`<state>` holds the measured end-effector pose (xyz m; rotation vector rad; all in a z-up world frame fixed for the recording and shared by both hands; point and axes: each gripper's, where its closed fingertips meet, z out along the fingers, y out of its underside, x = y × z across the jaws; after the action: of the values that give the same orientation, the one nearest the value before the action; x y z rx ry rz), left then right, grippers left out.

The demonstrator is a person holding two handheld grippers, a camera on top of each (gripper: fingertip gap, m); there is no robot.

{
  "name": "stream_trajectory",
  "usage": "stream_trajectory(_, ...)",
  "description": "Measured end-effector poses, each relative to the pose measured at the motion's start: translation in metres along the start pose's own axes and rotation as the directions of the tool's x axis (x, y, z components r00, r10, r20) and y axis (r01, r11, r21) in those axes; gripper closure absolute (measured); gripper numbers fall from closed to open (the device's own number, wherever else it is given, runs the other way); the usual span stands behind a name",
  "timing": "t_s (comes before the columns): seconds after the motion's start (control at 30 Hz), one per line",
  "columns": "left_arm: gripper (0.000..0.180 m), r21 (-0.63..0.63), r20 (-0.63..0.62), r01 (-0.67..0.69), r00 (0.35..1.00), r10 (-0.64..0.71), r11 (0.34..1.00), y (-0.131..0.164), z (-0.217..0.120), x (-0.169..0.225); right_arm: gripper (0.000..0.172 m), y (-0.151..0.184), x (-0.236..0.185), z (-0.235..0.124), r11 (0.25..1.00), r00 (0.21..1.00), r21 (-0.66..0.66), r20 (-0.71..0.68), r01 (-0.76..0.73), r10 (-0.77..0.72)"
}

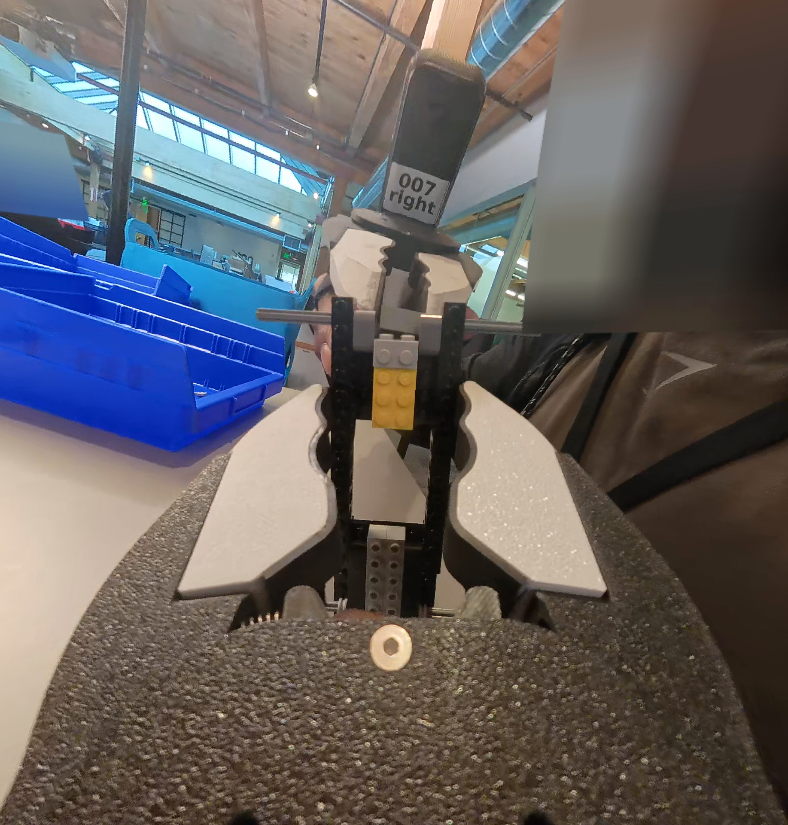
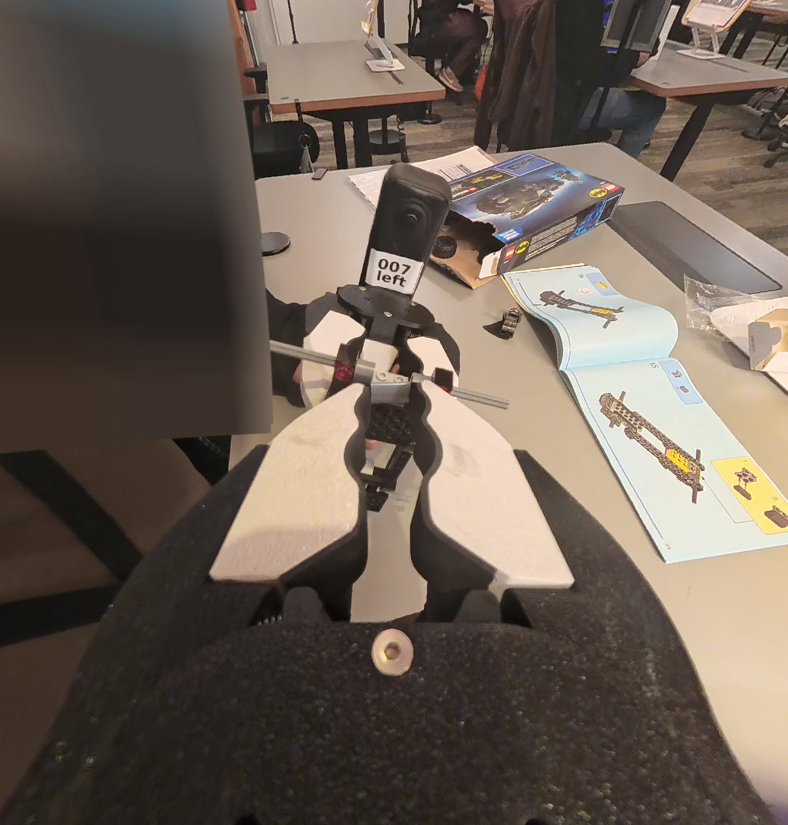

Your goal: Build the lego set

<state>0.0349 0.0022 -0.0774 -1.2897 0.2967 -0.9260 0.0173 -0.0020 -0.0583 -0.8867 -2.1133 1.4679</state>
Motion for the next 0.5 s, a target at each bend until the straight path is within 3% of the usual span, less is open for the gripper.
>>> stream_trajectory(0.5, 0.127, 0.032, -0.011, 0.02, 1.0, -0.02, 0.999, -0.0042, -0.0029, -0.0002, 0.154, -0.0031, 0.0036, 0.0026, 1.0, 0.999, 0.017, -0.036, 0.009, -0.008)
